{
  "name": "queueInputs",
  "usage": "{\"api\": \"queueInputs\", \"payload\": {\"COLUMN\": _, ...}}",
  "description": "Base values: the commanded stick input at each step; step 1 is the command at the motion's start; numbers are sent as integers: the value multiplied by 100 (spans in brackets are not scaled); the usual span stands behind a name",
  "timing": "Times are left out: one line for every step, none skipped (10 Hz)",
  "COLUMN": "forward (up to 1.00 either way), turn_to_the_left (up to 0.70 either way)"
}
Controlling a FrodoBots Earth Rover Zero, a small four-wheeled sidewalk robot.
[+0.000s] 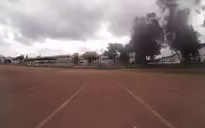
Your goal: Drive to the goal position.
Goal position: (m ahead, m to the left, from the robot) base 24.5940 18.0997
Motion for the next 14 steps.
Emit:
{"api": "queueInputs", "payload": {"forward": 70, "turn_to_the_left": 0}}
{"api": "queueInputs", "payload": {"forward": 70, "turn_to_the_left": 0}}
{"api": "queueInputs", "payload": {"forward": 70, "turn_to_the_left": 0}}
{"api": "queueInputs", "payload": {"forward": 70, "turn_to_the_left": 0}}
{"api": "queueInputs", "payload": {"forward": 70, "turn_to_the_left": 0}}
{"api": "queueInputs", "payload": {"forward": 70, "turn_to_the_left": 0}}
{"api": "queueInputs", "payload": {"forward": 70, "turn_to_the_left": 0}}
{"api": "queueInputs", "payload": {"forward": 70, "turn_to_the_left": 0}}
{"api": "queueInputs", "payload": {"forward": 70, "turn_to_the_left": 0}}
{"api": "queueInputs", "payload": {"forward": 70, "turn_to_the_left": 0}}
{"api": "queueInputs", "payload": {"forward": 70, "turn_to_the_left": 0}}
{"api": "queueInputs", "payload": {"forward": 70, "turn_to_the_left": 0}}
{"api": "queueInputs", "payload": {"forward": 70, "turn_to_the_left": 0}}
{"api": "queueInputs", "payload": {"forward": 70, "turn_to_the_left": 0}}
